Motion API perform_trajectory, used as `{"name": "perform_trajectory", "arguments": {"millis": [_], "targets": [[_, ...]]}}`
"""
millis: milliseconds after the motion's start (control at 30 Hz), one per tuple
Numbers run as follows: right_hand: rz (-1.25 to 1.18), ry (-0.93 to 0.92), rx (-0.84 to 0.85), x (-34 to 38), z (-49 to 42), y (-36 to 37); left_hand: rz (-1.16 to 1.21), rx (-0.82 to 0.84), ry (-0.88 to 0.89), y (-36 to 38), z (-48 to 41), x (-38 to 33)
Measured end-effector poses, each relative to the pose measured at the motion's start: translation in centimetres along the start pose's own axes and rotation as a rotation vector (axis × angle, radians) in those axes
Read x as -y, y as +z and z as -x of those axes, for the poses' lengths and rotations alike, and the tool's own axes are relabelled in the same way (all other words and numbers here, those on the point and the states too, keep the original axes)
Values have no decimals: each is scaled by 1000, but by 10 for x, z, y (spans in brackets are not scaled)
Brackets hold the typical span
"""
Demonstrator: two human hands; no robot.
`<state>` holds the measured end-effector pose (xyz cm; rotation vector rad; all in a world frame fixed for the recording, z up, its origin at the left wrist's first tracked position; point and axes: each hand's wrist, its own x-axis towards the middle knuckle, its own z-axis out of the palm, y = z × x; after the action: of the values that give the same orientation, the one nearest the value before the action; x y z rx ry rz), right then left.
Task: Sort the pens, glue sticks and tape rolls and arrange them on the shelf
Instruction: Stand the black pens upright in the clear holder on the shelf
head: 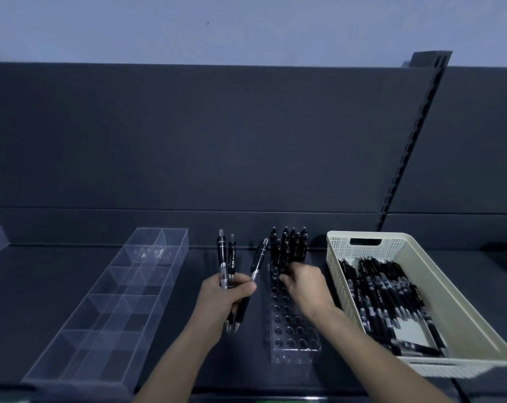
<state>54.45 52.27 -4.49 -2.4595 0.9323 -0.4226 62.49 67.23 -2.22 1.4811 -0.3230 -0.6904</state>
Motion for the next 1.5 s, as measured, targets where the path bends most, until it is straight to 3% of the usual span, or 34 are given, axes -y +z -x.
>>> {"name": "perform_trajectory", "arguments": {"millis": [133,233,533,633,800,933,1067,1300,1500], "targets": [[-46,-44,-57,-5,10,-15,7,16,13,7,4,2],[-329,-53,-82,0,17,-33,8,43,25,17,6,2],[-815,111,215,0,22,-47,-100,244,-31,40,9,9],[-936,137,264,-4,24,-53,-71,239,-33,40,8,13],[-784,131,279,-2,28,-54,-96,174,-10,45,10,11],[-453,90,42,-12,7,-64,-118,92,-41,33,5,14],[-257,25,-108,-14,-5,-56,-94,141,-50,23,7,15],[-36,-10,-66,-8,-9,-26,-136,132,-86,12,1,15],[-44,75,-35,-11,-3,-6,-53,94,-50,11,1,17]]}}
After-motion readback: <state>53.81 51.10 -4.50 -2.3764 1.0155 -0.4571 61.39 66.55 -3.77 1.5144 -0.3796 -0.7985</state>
